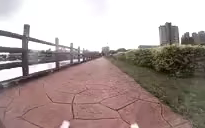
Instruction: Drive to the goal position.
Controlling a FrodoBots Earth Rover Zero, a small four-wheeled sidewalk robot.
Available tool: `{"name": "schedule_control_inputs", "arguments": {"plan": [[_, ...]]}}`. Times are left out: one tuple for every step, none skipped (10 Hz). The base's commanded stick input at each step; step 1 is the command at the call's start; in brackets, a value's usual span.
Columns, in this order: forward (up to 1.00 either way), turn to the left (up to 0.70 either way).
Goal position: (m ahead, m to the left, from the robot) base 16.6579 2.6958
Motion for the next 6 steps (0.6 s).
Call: {"name": "schedule_control_inputs", "arguments": {"plan": [[0.7,0.0],[0.7,0.0],[0.7,0.0],[0.7,0.0],[0.7,0.0],[0.7,0.0]]}}
